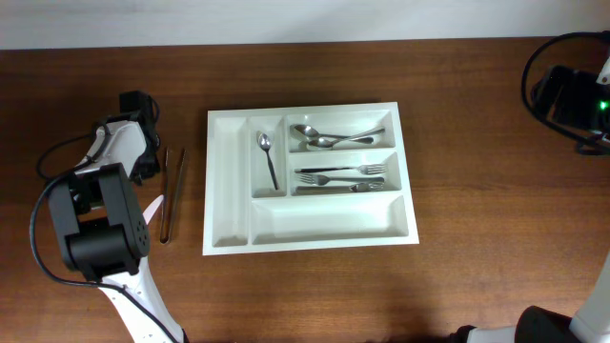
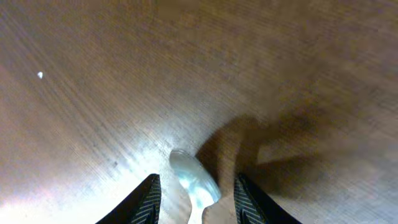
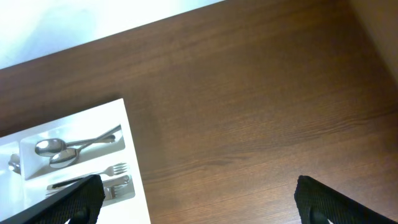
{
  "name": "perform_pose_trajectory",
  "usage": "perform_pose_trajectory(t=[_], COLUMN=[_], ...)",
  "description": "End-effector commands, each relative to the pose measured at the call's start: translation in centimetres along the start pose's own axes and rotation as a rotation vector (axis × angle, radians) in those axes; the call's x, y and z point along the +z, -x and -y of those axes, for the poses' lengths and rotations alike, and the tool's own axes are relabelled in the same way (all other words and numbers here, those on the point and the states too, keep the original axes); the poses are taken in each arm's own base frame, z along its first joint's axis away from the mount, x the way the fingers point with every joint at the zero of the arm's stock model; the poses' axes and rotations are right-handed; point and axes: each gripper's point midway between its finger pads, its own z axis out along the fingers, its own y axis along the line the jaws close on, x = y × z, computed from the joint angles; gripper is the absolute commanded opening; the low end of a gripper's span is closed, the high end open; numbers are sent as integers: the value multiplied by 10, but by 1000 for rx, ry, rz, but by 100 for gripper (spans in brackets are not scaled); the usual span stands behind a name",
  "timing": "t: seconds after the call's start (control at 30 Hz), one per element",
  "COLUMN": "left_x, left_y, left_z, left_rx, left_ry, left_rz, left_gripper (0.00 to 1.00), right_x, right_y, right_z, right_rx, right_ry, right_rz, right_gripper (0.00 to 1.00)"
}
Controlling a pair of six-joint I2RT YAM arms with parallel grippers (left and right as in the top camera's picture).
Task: Pack container
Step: 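Grasp the second small spoon with the left gripper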
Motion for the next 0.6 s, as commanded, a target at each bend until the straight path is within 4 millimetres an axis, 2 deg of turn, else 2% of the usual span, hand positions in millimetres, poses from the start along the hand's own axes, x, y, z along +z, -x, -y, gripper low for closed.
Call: perform_pose_trajectory(t=[0.0, 0.23, 0.57], left_x=[13, 13, 14], left_y=[-14, -12, -21], left_z=[30, 31, 12], left_rx=[-12, -33, -79], left_ry=[-122, -128, -19], left_rz=[-46, -40, -68], left_gripper=[44, 43, 37], right_x=[-8, -8, -8], right_y=[2, 2, 2], right_z=[-1, -1, -1], right_rx=[-4, -4, -4], right_ry=[7, 7, 7], right_rz=[21, 21, 21], right_gripper=[99, 99, 99])
